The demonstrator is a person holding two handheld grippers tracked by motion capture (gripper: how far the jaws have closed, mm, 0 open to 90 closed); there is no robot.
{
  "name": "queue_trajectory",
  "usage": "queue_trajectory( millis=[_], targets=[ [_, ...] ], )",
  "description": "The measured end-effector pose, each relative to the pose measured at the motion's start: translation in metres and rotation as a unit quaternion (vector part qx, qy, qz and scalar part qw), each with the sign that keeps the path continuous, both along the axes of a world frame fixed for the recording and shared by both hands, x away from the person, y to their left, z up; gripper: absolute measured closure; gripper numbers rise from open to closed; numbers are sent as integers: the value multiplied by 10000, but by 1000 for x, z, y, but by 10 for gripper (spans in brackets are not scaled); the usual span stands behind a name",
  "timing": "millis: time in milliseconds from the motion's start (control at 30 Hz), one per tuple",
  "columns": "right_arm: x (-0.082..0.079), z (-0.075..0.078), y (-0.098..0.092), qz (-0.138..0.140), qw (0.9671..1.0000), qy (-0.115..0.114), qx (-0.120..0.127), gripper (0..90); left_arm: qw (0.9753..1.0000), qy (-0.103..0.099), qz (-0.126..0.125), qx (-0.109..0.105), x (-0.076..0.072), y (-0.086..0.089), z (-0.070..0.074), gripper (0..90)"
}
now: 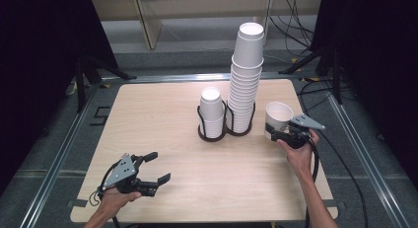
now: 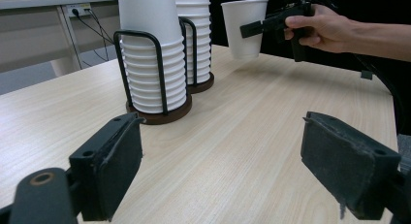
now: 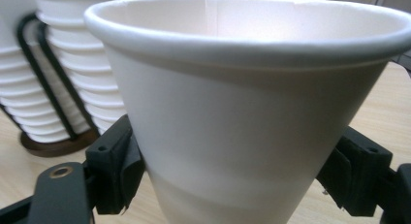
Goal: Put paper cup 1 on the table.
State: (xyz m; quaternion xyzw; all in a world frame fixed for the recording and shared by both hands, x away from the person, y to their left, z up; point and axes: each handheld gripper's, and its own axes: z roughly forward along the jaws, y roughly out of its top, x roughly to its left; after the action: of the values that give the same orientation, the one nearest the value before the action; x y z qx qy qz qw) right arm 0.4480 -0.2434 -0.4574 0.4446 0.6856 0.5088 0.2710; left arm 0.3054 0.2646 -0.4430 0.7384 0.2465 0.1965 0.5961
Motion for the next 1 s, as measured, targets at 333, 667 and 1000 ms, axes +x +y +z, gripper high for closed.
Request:
queue_trajectory(
  millis=[333, 667, 1000],
  targets=[
    [19, -10, 4, -225, 9996, 120, -96, 204, 10000, -2, -19, 13, 0, 0, 0, 147],
    [27, -20, 5, -250, 9981, 233, -506, 200, 9999, -43, -71, -81, 1, -1, -1, 147],
    [27, -22, 1, -195, 9986, 383, -302, 165, 10000, -16, -40, 27, -1, 0, 0, 147]
  ],
)
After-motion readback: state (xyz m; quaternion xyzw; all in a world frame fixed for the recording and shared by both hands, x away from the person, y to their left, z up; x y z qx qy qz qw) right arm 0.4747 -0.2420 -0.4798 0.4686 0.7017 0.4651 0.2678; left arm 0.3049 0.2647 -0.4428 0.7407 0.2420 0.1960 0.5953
